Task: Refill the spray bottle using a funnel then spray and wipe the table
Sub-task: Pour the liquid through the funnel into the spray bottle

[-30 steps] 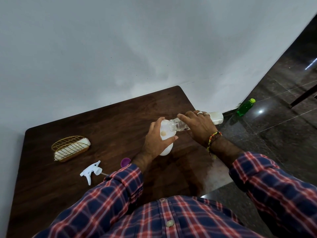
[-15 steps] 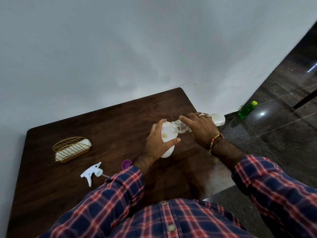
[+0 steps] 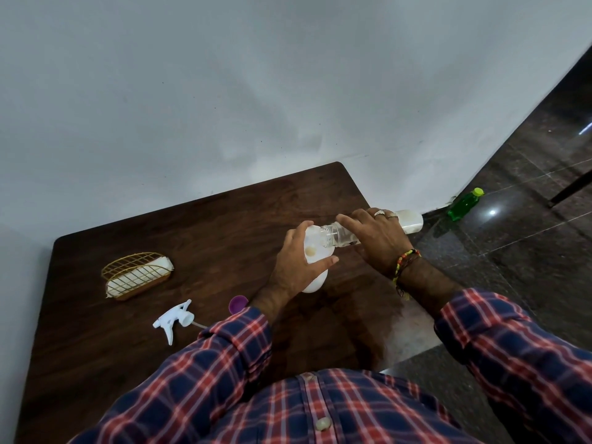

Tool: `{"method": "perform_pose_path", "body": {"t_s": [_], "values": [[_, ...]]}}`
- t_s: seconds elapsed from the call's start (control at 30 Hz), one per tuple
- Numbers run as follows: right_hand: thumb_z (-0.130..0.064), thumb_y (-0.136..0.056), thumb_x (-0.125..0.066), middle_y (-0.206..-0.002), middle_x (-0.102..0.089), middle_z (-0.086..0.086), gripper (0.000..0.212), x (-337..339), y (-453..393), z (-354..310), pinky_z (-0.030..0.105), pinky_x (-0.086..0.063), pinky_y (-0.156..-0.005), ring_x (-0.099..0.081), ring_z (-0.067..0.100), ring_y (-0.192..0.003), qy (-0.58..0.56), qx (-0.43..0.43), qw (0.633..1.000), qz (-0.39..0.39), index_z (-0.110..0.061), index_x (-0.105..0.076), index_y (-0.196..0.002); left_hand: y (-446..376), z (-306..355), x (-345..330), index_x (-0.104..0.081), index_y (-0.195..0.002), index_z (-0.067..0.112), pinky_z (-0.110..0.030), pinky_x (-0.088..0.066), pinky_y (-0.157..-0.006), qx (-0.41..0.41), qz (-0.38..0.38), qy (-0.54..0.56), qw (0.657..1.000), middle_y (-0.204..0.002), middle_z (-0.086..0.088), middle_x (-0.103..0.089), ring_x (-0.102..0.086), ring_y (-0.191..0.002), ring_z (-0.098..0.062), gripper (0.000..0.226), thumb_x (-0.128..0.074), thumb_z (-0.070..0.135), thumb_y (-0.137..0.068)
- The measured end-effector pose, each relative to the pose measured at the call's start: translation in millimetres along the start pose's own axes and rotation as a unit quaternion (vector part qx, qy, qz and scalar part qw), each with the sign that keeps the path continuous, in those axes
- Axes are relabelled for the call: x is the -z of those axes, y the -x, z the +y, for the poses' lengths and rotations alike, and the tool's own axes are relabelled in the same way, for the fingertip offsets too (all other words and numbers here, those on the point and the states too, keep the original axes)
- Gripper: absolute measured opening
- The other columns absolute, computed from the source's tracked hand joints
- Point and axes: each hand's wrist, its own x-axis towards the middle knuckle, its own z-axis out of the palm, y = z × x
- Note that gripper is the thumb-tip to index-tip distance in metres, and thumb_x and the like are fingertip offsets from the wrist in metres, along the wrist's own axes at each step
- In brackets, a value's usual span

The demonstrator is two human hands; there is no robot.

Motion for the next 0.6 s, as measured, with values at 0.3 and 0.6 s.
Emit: {"method": "perform_pose_path", "body": {"t_s": [0.3,0.6], "values": [[-0.01,-0.064,-0.08,-0.107,-0.064,0.007,0.071,0.5,0.9,-1.1,0.048,-0.051,-0.078,-0.064,0.034,-0.088,0.011,0.002,1.0,0.002,-0.027,-0.051,-0.127,1.2,0.8,-0.1,-0.037,-0.139,0.03,-0.025,-0.048,-0.09,0.003,-0.002,-0.002,1.0,-0.137,0.003,-0.044,-0.048,-0.116,-0.009,0.085,-0.078,0.056,-0.069],[-0.011,-0.067,-0.078,-0.111,-0.063,0.007,0.072,-1.8,4.6,-0.2,0.049,-0.049,-0.082,-0.063,0.035,-0.093,0.01,-0.001,1.0,0.003,-0.028,-0.047,-0.129,3.4,2.1,-0.8,-0.036,-0.139,0.029,-0.019,-0.042,-0.088,0.005,-0.01,-0.009,1.0,-0.139,0.002,-0.044,-0.049,-0.118,-0.011,0.085,-0.077,0.056,-0.07]]}}
